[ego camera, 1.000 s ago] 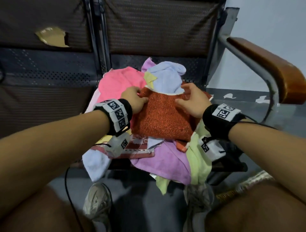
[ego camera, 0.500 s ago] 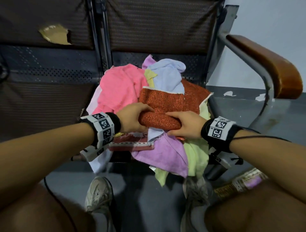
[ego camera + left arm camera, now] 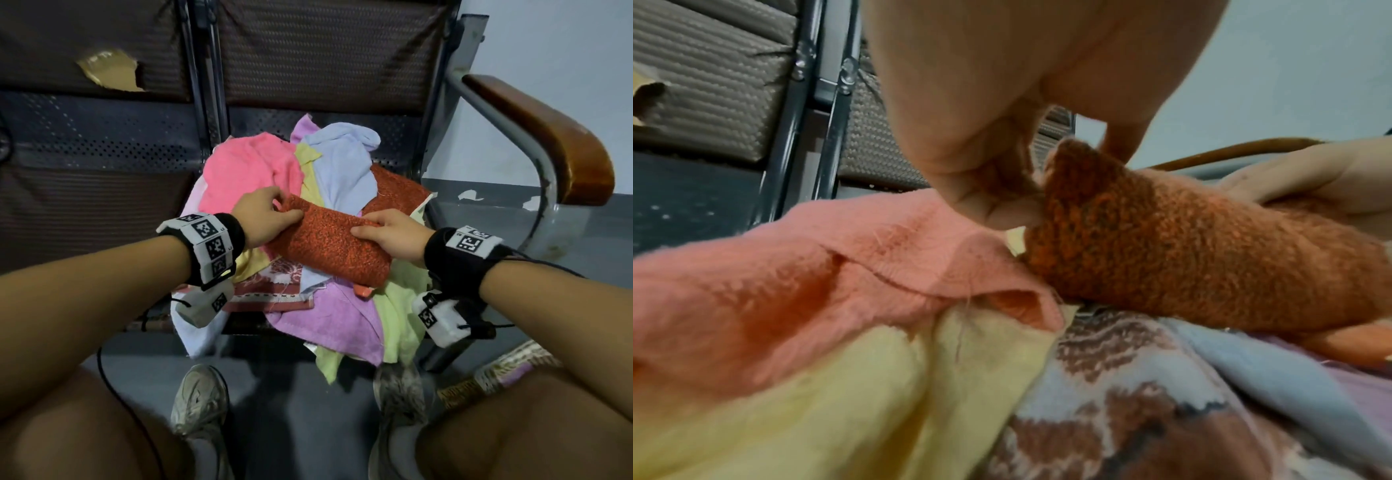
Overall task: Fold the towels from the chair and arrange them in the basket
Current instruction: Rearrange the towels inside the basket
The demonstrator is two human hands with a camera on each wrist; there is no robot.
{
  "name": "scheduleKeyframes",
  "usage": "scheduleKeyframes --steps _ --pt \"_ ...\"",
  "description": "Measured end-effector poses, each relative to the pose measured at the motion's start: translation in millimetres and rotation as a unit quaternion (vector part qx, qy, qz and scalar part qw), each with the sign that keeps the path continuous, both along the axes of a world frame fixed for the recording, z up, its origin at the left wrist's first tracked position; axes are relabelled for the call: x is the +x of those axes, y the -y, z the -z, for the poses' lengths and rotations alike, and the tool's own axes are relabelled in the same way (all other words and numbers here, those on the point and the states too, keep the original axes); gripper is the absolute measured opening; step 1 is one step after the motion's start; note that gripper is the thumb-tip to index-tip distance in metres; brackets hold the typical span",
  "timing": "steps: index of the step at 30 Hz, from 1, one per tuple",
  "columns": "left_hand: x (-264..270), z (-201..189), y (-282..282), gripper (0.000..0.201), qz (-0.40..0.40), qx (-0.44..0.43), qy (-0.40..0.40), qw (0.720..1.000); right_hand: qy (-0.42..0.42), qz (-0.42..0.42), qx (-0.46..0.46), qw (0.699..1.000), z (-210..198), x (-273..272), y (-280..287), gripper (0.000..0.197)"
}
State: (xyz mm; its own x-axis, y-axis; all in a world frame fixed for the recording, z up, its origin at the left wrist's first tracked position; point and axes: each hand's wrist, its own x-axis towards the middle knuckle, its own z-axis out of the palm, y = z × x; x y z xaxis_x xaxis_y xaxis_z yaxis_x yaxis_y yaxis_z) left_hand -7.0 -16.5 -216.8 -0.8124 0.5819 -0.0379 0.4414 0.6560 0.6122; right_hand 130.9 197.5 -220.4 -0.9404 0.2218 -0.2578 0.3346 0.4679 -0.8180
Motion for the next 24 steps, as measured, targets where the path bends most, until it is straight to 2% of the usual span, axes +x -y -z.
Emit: scheduleKeyframes --steps 2,3,5,6,8,12,15,16,17,20,21,24 --pt "-1 -2 0 0.062 -0.052 -0.091 -0.022 0.994 -0.006 0.007 0.100 0.995 7 -4 -3 0.021" --pt "0 -4 1 0.076 -0.072 -0.121 0.008 0.990 -0.003 0.007 0.145 0.989 8 -5 -4 0.023" --pt "3 -5 2 0.096 -0.071 -0.130 0.150 0.977 0.007 0.005 0.190 0.982 8 -7 -5 0.029" --pt "5 -4 2 0.098 -0.062 -0.118 0.222 0.966 0.013 0.005 0.201 0.980 9 -8 -4 0.030" --pt "8 0 1 0.088 -0.063 -0.076 0.287 0.953 0.028 -0.003 0.222 0.975 9 -10 -1 0.030" --pt "14 -1 -7 0.063 -0.109 0.078 0.317 0.939 0.039 -0.013 0.246 0.968 5 -11 1 0.026" --pt "23 -10 -15 0.046 -0.100 0.194 0.340 0.915 0.040 -0.032 0.262 0.964 0 -8 0 0.015" --pt "27 -14 -18 0.038 -0.093 0.227 0.348 0.905 0.033 -0.032 0.257 0.965 -2 -7 -1 0.013" --pt "30 -19 -22 0.032 -0.088 0.250 0.346 0.900 0.017 -0.026 0.234 0.972 -5 -7 -2 0.021" --pt "40 -37 -33 0.031 -0.075 0.283 0.303 0.907 -0.064 0.028 0.044 0.997 -23 -6 -2 0.065" --pt "45 -44 -36 0.029 -0.060 0.300 0.301 0.903 -0.086 0.036 -0.018 0.996 -30 -5 0 0.070" --pt "57 -62 -47 0.026 0.003 0.346 0.326 0.880 -0.110 0.039 -0.113 0.987 -42 3 7 0.059"
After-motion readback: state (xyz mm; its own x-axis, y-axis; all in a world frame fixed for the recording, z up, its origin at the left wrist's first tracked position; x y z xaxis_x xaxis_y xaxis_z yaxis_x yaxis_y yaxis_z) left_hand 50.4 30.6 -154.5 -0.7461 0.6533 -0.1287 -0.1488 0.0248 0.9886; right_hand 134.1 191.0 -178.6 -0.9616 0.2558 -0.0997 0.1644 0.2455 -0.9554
